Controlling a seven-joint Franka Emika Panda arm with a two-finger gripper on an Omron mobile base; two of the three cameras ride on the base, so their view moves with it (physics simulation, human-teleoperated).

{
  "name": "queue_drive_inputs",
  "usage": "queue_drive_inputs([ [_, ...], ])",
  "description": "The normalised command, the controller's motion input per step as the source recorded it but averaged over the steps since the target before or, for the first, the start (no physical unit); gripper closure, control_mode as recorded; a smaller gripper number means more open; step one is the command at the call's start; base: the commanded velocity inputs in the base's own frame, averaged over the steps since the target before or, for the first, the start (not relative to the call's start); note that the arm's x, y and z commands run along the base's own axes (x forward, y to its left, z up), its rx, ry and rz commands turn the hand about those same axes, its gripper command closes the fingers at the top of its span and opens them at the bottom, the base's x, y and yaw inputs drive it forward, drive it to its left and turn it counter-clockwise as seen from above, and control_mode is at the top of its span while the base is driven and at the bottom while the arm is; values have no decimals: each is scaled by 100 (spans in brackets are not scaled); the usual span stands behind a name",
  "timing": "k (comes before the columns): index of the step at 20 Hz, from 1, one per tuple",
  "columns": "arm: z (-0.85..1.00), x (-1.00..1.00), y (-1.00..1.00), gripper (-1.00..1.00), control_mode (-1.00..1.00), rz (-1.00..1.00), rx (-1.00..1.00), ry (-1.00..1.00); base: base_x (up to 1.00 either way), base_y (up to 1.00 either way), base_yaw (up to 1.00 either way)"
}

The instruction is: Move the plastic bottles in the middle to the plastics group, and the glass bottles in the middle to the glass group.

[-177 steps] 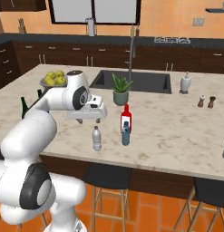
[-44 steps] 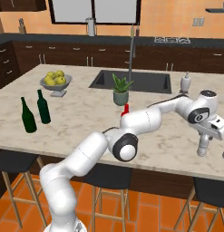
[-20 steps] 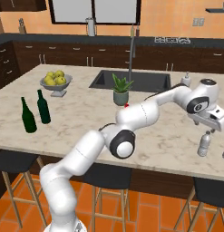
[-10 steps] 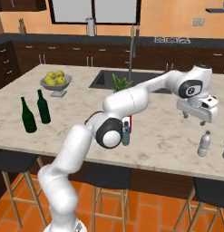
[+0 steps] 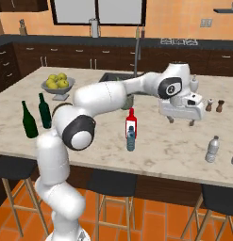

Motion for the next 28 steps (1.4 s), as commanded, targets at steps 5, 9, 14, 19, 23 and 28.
queue_drive_inputs([
  [5,-35,-49,100,-100,-100,34,-7,-24,0,0,0],
  [9,-17,-28,100,-100,-100,22,-7,-33,0,0,0],
  [14,18,16,77,-100,-100,2,0,-2,0,0,0],
  [19,2,16,84,-100,-100,2,-1,3,0,0,0],
  [23,10,26,39,-100,-100,5,0,11,0,0,0],
  [28,-3,37,2,-100,-100,2,8,9,0,0,0],
])
